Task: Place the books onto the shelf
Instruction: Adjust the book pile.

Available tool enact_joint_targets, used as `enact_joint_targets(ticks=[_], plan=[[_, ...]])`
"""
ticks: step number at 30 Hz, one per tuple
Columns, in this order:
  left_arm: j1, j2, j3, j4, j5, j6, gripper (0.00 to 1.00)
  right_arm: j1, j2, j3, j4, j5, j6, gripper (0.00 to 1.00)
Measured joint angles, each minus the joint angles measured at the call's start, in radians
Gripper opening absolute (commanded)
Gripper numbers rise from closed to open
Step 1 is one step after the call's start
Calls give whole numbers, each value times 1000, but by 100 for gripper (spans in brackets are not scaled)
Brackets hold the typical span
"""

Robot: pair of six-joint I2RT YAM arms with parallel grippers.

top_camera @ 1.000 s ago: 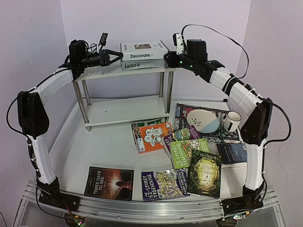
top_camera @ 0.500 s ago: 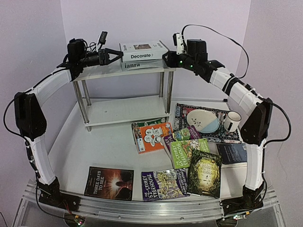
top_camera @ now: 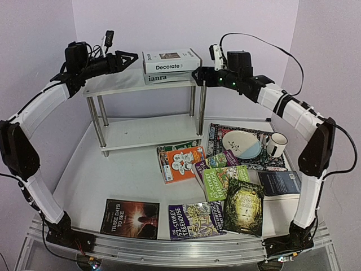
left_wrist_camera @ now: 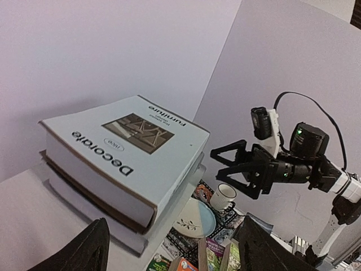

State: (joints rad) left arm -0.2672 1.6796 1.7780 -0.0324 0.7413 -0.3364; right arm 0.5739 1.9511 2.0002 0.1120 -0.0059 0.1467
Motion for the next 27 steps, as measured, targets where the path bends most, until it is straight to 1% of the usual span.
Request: enact_joint_targets(ticks=[1,4,5,10,13,20,23,27], plan=[[0,-31,-32,-4,-17,1,84,0,-29,-32,1,0,0,92],[0,-139,-146,-21,-62,3,97,0,-134,-148,1,0,6,93],[0,-174,-183,-31,-72,5,99,0,-170,-186,0,0,8,93],[0,-345,-359,-85,-120,2,100,0,-343,-388,12,-10,45,96],[0,-418,-429,-128,-142,-1,100,0,-438,-524,13,-31,87,98],[0,-597,-649,-210,-179,-57,100,0,-582,-760,-28,-91,177,98],[-1,-646,-758,-221,-187,-108,100,0,-643,-854,-49,-110,210,98],[-16,-657,-880,-232,-197,-175,100,0,-711,-969,-65,-118,258,98]])
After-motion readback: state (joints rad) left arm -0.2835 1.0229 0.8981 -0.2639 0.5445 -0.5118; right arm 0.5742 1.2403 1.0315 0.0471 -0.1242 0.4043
